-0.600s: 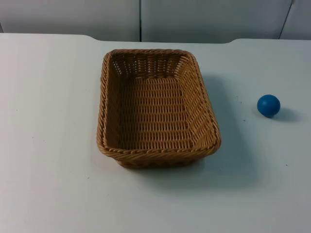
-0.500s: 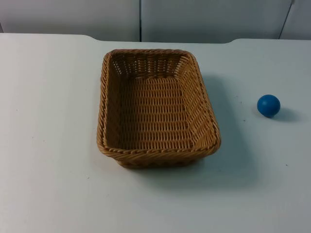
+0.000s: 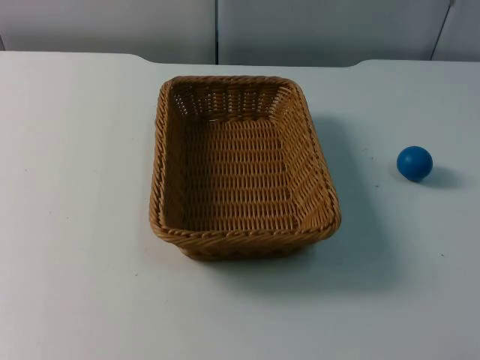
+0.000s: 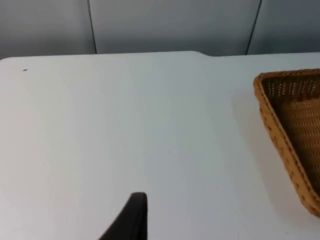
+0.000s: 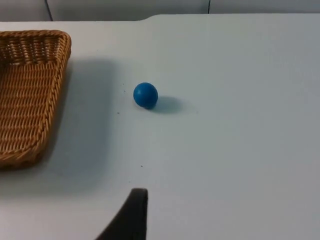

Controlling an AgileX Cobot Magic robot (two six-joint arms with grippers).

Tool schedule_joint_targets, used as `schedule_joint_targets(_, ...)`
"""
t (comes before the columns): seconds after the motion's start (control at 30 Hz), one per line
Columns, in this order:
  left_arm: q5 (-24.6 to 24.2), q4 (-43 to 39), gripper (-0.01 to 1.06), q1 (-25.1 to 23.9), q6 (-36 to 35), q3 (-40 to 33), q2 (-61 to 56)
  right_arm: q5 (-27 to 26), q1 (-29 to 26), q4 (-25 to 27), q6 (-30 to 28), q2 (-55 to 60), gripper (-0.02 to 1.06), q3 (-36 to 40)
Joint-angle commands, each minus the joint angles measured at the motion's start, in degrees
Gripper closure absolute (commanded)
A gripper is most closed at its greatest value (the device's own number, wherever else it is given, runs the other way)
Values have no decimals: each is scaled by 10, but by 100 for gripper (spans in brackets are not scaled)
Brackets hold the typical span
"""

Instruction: Pick up the basket with the left hand and place the ball into the basket with the right hand.

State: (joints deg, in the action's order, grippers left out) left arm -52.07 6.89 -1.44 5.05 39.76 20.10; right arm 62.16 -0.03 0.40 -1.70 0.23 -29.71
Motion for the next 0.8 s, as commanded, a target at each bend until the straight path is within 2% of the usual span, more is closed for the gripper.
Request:
schedule_joint_targets(0.0, 99, 43, 0, -1, 18, 16, 74, -16, 2, -4, 8, -2, 5, -4)
schedule_joint_targets(0.03, 99, 43, 0, -1, 18, 16, 74, -16, 2, -4, 8, -2, 5, -4)
schedule_joint_targets(0.13, 234, 140, 0, -1, 63, 16, 137, -21, 2, -7, 26, -2, 5, -5)
schedule_joint_targets(0.17, 259, 172, 0, -1, 85, 19, 155, -21, 2, -7, 26, -2, 5, -5)
schedule_joint_targets(0.2, 259, 172, 0, -1, 85, 19, 155, -21, 2, -7, 26, -2, 5, -5)
schedule_joint_targets(0.3, 266, 220, 0, -1, 159, 37, 219, -21, 2, -9, 28, -2, 5, -5)
schedule_joint_targets(0.53, 282, 238, 0, -1, 186, 55, 295, -21, 2, -9, 28, -2, 5, -5)
schedule_joint_targets(0.77, 298, 246, 0, -1, 190, 55, 317, -21, 2, -9, 28, -2, 5, -5)
